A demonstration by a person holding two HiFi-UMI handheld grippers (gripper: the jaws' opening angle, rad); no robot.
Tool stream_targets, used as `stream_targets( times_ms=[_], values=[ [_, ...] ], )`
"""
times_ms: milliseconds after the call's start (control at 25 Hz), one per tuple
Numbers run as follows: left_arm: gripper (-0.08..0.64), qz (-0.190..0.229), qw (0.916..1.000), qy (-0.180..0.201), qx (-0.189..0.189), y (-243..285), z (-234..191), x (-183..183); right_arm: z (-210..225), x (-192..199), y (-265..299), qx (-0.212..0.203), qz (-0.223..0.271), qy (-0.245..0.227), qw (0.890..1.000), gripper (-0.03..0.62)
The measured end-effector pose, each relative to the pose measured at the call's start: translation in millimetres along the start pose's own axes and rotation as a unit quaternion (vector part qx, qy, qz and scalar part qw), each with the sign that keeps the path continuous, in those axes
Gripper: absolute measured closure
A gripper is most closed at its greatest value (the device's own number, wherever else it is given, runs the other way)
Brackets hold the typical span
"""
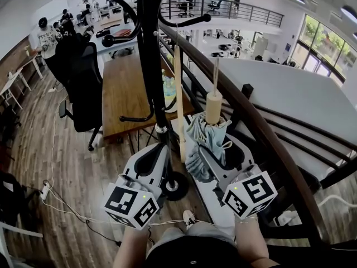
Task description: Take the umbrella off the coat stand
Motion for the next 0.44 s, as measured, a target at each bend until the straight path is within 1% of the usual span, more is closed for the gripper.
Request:
stream_targets(
  times_ms=[160,440],
  values=[
    [0.537,0.007,1.0,0.002,0.003,6.5,-1.0,-1.4,2.6,2.2,5.8,-0.007,0.0,0.001,1.0,0.33],
    [0.537,0.008,0.9999,0.006,0.004,18.5,0.9,-15.4,10.7,-12.2,12.3,-0.012,0.004,0.0,1.0,0.33]
  ],
)
Point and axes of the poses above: the fingertips, and each gripper's own axes: y forward along the fingers, z to its right, x out of its underside, the point moved 10 cm from there along -y, backward along the fingers, and after that the axes turned 9 degrees about -x, right-handed, at the moved point
